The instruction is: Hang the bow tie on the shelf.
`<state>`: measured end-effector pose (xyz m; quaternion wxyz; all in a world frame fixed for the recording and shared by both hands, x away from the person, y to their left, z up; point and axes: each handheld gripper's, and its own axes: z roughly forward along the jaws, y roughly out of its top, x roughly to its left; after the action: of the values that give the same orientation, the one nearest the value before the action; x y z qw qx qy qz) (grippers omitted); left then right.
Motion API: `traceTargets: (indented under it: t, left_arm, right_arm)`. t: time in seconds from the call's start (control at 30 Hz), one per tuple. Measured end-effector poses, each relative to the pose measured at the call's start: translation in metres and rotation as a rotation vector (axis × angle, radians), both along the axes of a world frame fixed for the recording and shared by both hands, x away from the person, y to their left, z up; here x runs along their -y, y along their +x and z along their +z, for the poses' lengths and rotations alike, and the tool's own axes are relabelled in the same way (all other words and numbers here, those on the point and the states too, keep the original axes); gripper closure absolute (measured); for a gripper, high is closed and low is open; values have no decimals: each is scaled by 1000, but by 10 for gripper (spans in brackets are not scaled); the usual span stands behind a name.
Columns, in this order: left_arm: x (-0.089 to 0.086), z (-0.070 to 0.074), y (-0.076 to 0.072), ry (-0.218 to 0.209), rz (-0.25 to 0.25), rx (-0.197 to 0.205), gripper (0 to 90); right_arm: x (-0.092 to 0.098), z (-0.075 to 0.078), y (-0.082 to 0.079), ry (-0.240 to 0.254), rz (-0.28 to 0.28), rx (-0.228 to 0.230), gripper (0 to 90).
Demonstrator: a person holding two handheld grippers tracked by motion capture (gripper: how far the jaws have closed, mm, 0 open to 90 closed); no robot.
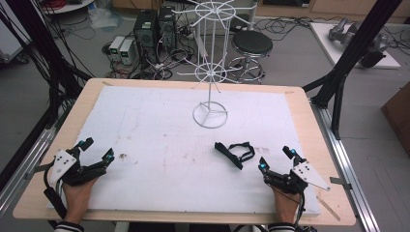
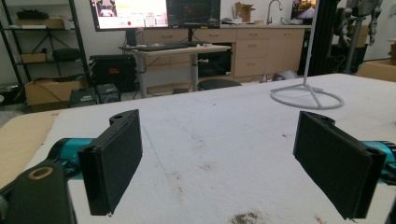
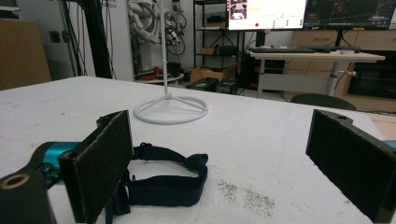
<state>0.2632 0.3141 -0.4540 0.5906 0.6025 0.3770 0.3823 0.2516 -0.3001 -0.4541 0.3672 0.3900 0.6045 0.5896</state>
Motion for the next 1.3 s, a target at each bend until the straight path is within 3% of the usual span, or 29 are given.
traceTargets:
  t: [1.3]
  left_arm:
    - [0, 0, 0, -3, 7, 0, 160]
  right_arm:
    - [0, 1, 1, 11, -9, -16, 64]
